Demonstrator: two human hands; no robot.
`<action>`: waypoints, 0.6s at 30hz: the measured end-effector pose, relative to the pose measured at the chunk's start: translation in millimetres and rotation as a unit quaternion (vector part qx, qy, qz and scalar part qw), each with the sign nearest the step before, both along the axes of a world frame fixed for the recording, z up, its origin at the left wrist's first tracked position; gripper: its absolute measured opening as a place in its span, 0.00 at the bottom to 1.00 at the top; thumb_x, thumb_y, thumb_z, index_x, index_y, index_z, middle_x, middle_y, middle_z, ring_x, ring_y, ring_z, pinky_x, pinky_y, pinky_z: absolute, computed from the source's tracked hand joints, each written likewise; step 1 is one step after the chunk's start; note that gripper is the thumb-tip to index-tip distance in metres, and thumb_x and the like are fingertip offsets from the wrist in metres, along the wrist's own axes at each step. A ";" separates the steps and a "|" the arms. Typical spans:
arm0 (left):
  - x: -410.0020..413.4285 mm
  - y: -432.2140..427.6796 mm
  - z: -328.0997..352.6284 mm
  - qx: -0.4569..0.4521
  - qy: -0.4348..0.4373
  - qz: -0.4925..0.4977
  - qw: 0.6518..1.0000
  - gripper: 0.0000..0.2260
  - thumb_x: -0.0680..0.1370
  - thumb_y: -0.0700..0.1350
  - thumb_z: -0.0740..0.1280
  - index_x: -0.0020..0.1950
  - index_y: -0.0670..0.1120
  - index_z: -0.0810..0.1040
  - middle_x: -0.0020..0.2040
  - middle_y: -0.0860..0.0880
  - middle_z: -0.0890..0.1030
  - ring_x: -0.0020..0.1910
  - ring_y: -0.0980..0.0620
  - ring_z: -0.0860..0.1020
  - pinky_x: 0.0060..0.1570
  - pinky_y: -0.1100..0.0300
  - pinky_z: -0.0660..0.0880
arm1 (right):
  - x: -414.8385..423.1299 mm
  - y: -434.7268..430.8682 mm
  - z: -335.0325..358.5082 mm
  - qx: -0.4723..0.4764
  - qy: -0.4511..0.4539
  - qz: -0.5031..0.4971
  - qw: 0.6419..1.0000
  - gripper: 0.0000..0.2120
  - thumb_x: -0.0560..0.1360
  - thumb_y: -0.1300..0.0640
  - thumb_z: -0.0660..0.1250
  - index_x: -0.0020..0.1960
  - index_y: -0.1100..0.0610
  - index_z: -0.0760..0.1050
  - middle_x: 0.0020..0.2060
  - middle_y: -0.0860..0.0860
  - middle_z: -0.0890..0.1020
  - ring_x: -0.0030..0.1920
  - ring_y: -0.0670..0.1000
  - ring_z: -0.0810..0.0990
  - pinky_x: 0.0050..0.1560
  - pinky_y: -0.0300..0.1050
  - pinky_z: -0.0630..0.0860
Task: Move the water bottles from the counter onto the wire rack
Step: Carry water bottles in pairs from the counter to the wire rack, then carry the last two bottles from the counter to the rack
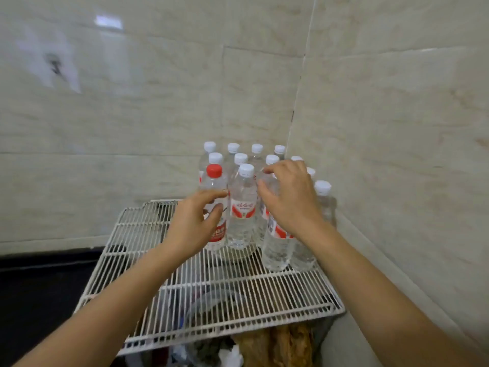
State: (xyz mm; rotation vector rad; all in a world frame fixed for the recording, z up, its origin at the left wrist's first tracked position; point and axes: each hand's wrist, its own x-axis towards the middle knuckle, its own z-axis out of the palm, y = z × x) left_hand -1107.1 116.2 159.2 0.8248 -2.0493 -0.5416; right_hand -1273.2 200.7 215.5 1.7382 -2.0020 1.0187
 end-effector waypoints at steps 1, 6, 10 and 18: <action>15.0 -1.2 -3.8 0.005 0.001 0.023 1.000 0.13 0.77 0.42 0.65 0.61 0.49 0.78 0.60 0.50 0.80 0.56 0.53 0.78 0.56 0.54 0.76 | 16.6 -8.3 -4.7 0.009 0.005 0.033 0.999 0.13 0.77 0.54 0.64 0.58 0.60 0.78 0.55 0.54 0.79 0.59 0.54 0.71 0.61 0.47 0.67; 114.5 3.1 -28.7 0.044 -0.030 0.148 0.988 0.12 0.77 0.43 0.64 0.59 0.49 0.79 0.58 0.49 0.80 0.56 0.51 0.77 0.57 0.52 0.75 | 113.1 -47.5 -37.4 0.037 0.027 0.203 0.978 0.14 0.74 0.55 0.65 0.54 0.62 0.79 0.50 0.57 0.81 0.55 0.57 0.74 0.59 0.47 0.66; 217.2 21.8 -49.9 0.086 -0.092 0.271 0.954 0.12 0.77 0.42 0.63 0.59 0.47 0.79 0.58 0.48 0.80 0.56 0.49 0.77 0.57 0.56 0.74 | 202.6 -71.9 -69.4 0.120 0.039 0.301 0.945 0.17 0.75 0.54 0.63 0.59 0.62 0.77 0.55 0.57 0.79 0.61 0.59 0.72 0.63 0.53 0.69; 443.7 75.9 -98.5 0.158 -0.144 0.453 0.866 0.14 0.79 0.45 0.60 0.61 0.47 0.78 0.60 0.48 0.79 0.60 0.48 0.75 0.59 0.57 0.70 | 421.7 -82.7 -115.9 0.232 0.081 0.440 0.863 0.21 0.79 0.50 0.61 0.69 0.57 0.69 0.64 0.52 0.74 0.67 0.52 0.66 0.65 0.48 0.68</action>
